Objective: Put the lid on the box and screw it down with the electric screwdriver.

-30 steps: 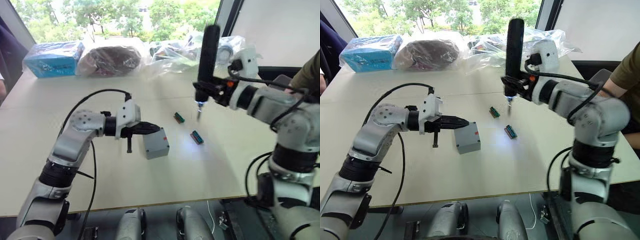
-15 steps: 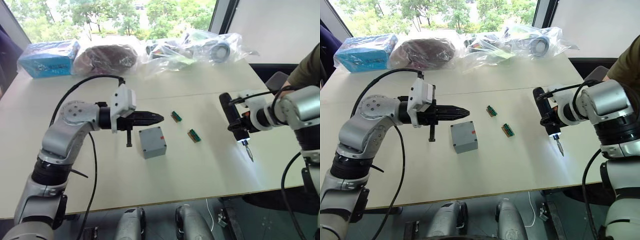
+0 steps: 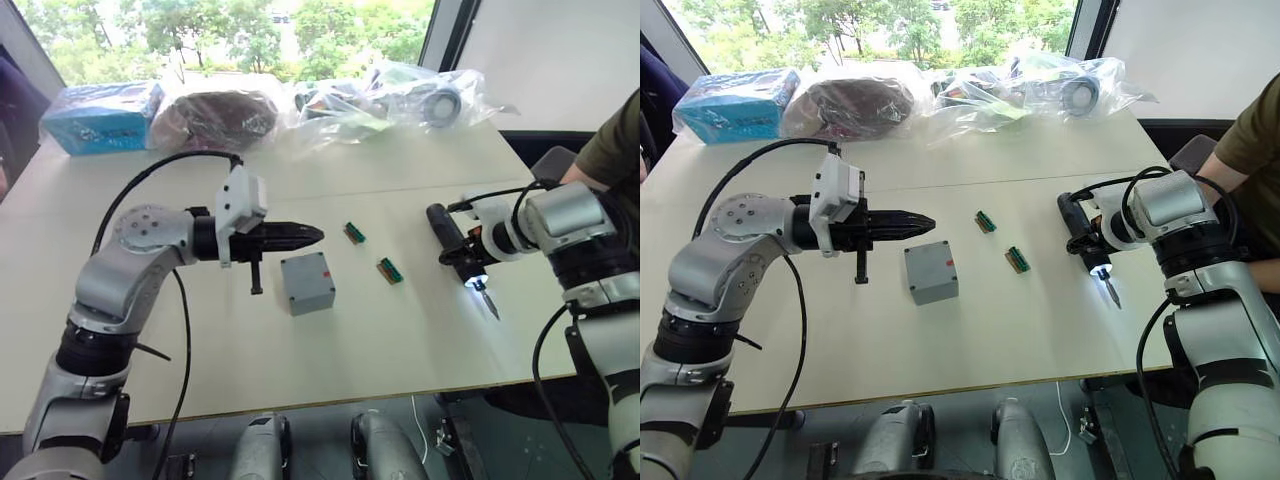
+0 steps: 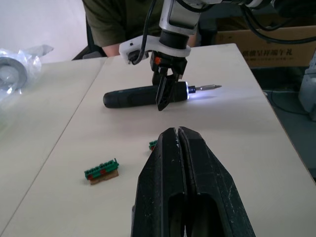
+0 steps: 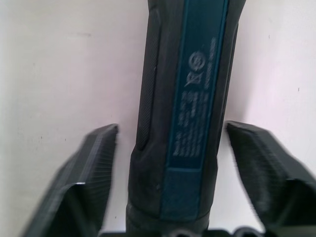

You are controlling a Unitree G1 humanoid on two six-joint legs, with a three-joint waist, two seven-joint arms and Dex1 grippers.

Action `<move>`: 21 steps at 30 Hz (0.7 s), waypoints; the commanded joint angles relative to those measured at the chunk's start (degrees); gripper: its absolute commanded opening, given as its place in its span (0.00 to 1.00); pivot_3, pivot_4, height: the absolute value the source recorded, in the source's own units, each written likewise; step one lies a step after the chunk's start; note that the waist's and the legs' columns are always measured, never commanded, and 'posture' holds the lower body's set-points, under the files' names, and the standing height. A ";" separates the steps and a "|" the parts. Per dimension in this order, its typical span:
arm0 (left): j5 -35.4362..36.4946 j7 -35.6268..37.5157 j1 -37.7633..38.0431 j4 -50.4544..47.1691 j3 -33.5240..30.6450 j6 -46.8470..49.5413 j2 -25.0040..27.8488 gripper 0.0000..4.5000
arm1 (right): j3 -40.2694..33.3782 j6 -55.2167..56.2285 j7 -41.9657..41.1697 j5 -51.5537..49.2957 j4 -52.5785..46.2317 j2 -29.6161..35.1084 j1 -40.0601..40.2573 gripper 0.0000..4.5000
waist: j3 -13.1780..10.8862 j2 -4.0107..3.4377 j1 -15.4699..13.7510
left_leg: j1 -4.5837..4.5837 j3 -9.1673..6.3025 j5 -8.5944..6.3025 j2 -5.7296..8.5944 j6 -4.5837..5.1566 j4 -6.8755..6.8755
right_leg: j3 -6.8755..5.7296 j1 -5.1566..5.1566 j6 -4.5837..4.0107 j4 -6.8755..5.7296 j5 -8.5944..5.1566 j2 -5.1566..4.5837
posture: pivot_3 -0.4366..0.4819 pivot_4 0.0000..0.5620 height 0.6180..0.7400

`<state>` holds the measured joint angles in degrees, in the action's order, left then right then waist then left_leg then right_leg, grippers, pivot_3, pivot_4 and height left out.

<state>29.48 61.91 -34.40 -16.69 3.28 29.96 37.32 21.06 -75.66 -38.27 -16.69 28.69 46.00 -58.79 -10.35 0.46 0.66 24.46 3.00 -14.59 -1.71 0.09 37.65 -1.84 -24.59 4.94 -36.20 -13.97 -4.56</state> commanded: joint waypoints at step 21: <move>6.32 6.26 17.72 -4.05 -17.48 12.52 25.18 0.66 | -41.73 18.15 -34.71 -17.18 -51.24 27.99 37.69 1.00 | -0.19 0.05 -0.20 | -0.02 0.01 -0.01 -0.11 -0.02 0.14 | 0.01 0.05 -0.03 0.01 -0.03 -0.10 | 0.48 0.27 1.00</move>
<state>33.82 67.35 -16.93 -18.57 -10.34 41.58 60.73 -15.59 -59.38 -71.39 -33.01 -20.37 72.73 -22.36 -10.55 0.51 0.45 24.45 3.00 -14.60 -1.83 0.08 37.84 -1.84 -24.54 4.88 -36.18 -14.02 -4.66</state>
